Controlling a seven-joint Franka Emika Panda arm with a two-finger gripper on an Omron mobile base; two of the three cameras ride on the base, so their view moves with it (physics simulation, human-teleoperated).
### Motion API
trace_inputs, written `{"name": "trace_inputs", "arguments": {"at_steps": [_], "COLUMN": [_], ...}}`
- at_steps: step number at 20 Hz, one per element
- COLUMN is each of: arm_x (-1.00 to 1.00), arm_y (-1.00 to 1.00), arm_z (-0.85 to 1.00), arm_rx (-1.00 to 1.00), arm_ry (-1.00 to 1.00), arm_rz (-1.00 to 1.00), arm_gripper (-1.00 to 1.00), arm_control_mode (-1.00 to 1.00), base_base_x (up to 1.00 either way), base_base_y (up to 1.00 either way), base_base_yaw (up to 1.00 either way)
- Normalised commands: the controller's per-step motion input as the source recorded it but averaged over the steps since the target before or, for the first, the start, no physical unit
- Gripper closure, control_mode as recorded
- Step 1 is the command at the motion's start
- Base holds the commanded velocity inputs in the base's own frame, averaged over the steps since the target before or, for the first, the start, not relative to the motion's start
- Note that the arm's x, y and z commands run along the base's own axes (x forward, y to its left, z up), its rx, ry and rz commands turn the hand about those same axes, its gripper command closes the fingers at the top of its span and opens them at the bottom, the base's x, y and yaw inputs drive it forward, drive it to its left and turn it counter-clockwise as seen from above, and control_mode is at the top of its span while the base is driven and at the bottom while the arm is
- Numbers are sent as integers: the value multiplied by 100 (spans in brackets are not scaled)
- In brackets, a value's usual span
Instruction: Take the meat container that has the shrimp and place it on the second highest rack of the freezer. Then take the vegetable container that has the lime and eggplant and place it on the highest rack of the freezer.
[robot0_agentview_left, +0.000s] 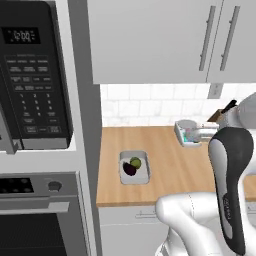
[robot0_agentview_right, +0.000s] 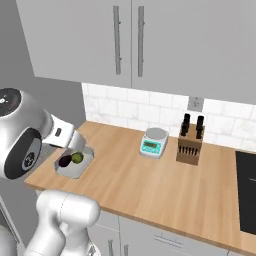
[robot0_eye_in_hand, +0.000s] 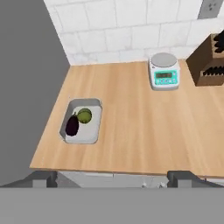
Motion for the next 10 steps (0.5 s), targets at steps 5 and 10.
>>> {"name": "trace_inputs", "arguments": {"at_steps": [5,10], "arm_x": [65,30], "arm_y": [13,0], "arm_z": [-2,-73], "arm_rx": [-20,3], "arm_ry": [52,11], "arm_rz": [4,0], "arm_gripper": [-100,-100], "arm_control_mode": [-100,-100], "base_base_x": [0,0], "base_base_y": [0,0], "base_base_yaw": [0,0]}}
